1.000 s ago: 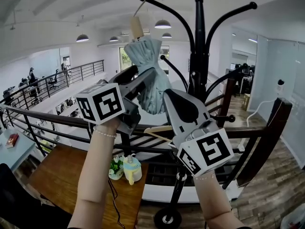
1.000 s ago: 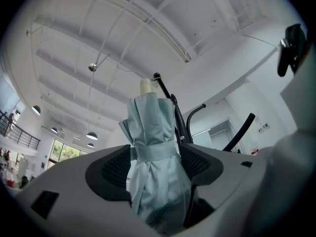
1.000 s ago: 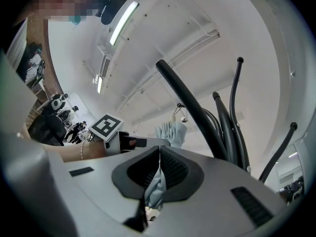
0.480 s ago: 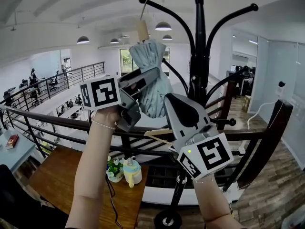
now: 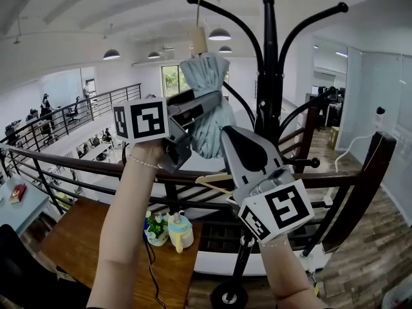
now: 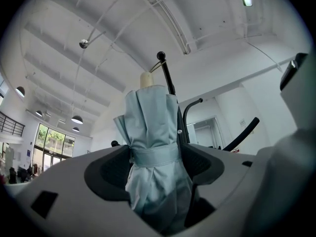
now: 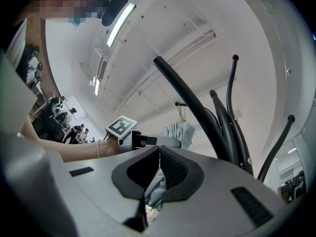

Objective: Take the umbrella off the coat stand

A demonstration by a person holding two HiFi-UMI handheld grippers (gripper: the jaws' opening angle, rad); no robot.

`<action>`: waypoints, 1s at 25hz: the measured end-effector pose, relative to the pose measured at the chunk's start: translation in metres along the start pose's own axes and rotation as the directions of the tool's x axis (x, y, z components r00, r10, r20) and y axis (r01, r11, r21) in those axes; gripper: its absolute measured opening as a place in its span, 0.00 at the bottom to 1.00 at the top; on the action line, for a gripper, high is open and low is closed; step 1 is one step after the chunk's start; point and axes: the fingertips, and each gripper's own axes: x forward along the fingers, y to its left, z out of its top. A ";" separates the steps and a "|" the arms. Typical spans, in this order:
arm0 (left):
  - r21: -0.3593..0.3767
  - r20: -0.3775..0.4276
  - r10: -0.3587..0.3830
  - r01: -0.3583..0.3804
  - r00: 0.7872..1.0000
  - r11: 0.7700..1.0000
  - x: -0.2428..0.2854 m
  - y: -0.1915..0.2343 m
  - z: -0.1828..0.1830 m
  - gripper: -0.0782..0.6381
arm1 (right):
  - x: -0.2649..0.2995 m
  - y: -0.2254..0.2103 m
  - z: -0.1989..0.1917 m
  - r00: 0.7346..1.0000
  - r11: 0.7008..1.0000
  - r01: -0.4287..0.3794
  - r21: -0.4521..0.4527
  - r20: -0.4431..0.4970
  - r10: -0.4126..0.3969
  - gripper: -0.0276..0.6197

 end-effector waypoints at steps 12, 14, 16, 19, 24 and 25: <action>0.072 0.122 0.060 -0.069 0.991 0.995 -0.012 -0.008 0.006 0.54 | -0.003 -0.005 0.006 1.000 0.999 0.013 -0.032 0.003 -0.013 0.09; 0.096 0.122 0.071 -0.083 0.990 0.992 -0.013 -0.009 0.008 0.53 | -0.002 -0.004 0.003 1.000 0.999 0.018 -0.045 -0.001 -0.018 0.09; 0.095 0.122 0.066 -0.078 0.990 0.992 -0.012 -0.010 0.008 0.53 | -0.002 -0.005 0.001 1.000 0.999 0.018 -0.046 -0.003 -0.019 0.09; 0.089 0.136 0.074 -0.086 0.988 0.992 -0.019 -0.010 0.013 0.52 | -0.001 -0.002 0.004 1.000 0.999 0.019 -0.036 0.004 -0.019 0.09; 0.094 0.165 0.083 -0.099 0.983 0.991 -0.024 -0.012 0.027 0.52 | -0.001 -0.004 0.011 1.000 0.999 0.017 -0.037 0.020 -0.016 0.09; 0.098 0.169 0.084 -0.101 0.982 0.990 -0.024 -0.013 0.028 0.52 | -0.001 -0.005 0.011 1.000 0.999 0.017 -0.037 0.023 -0.016 0.09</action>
